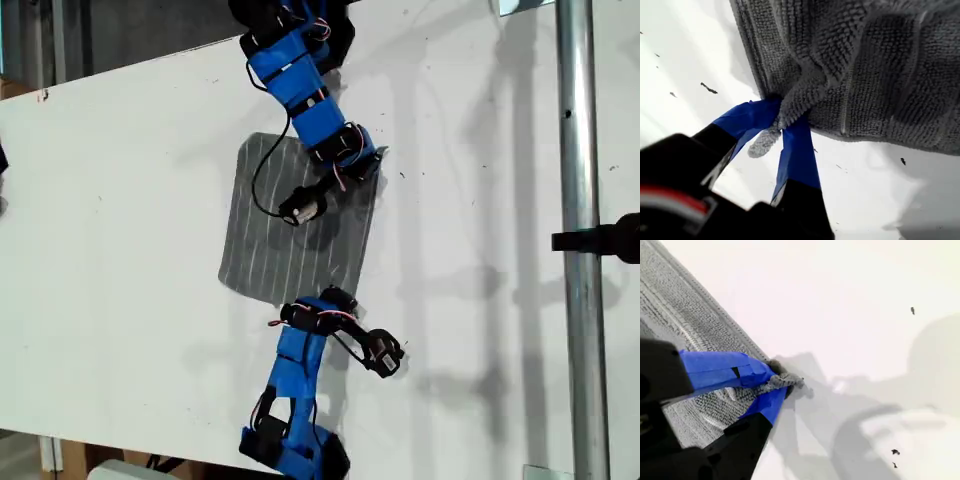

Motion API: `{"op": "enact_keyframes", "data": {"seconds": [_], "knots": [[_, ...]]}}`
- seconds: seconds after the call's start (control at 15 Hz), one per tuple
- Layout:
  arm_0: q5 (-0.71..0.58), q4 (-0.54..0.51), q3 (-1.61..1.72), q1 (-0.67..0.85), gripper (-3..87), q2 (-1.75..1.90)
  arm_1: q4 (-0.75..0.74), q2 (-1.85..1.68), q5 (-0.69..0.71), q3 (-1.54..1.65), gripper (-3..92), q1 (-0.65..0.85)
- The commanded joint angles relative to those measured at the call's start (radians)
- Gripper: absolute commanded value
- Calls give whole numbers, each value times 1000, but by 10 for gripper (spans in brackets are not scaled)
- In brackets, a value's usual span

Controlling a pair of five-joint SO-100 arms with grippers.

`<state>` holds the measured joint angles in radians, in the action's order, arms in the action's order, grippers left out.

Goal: Grasp corners of a towel and fold twice.

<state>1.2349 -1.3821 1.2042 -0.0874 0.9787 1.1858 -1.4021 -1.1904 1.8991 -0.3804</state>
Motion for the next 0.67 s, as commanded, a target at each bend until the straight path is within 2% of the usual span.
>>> {"op": "enact_keyframes", "data": {"seconds": [0.0, 0.27, 0.47, 0.6], "knots": [[-14, -69, -77, -18, -28, 29, 15, -61, -11, -23, -1, -20], [-60, -235, -239, -97, -28, 58, 55, -232, -21, -67, -1, -81], [-61, -245, -215, -144, -28, 179, 107, -296, 17, -209, -1, -133], [-51, -253, -186, -110, -28, 233, 121, -337, 25, -229, -2, -101]]}}
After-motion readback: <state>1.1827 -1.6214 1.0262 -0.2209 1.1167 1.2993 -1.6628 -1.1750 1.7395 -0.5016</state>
